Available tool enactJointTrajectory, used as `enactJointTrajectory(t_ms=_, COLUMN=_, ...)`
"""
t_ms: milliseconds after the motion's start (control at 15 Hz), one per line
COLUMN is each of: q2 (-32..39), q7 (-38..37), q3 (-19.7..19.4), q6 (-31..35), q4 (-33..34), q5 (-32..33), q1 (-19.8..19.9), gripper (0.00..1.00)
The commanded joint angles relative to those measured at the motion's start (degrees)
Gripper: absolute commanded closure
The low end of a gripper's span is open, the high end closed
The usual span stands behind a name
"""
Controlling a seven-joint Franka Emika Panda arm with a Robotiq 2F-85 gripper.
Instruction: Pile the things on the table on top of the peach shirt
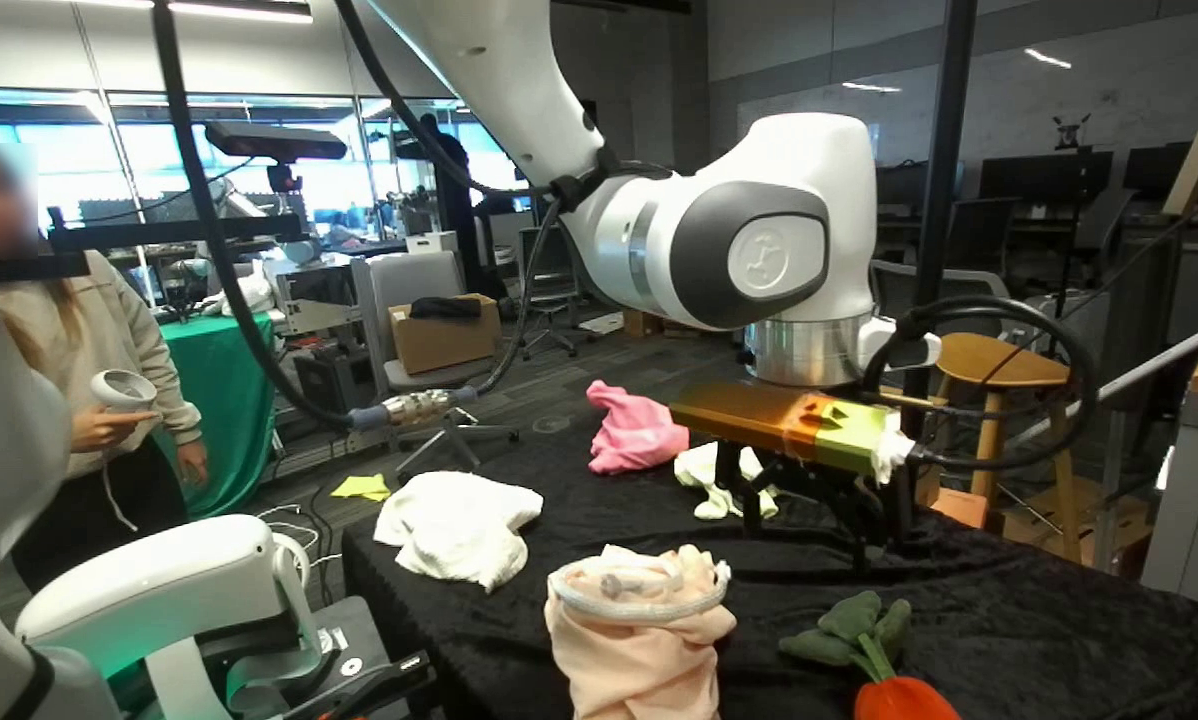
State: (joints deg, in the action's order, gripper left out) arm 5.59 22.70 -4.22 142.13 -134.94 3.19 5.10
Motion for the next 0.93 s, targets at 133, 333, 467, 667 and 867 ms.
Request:
enactJointTrajectory(t_ms=133, q2=6.9, q7=-2.1, q3=-0.5, q6=4.8, q4=3.8, q5=-1.8, q1=1.9, gripper=0.0)
enactJointTrajectory(t_ms=333, q2=11.6, q7=-4.8, q3=-0.8, q6=8.5, q4=5.8, q5=-1.3, q1=2.8, gripper=0.0)
enactJointTrajectory(t_ms=467, q2=14.4, q7=-6.9, q3=-1.3, q6=10.1, q4=7.1, q5=-0.6, q1=3.3, gripper=0.0)
enactJointTrajectory(t_ms=667, q2=17.4, q7=-8.3, q3=-1.7, q6=10.8, q4=8.8, q5=-0.6, q1=4.2, gripper=0.0)
enactJointTrajectory(t_ms=867, q2=18.9, q7=-9.7, q3=-2.3, q6=10.7, q4=9.8, q5=0.0, q1=4.4, gripper=0.0)
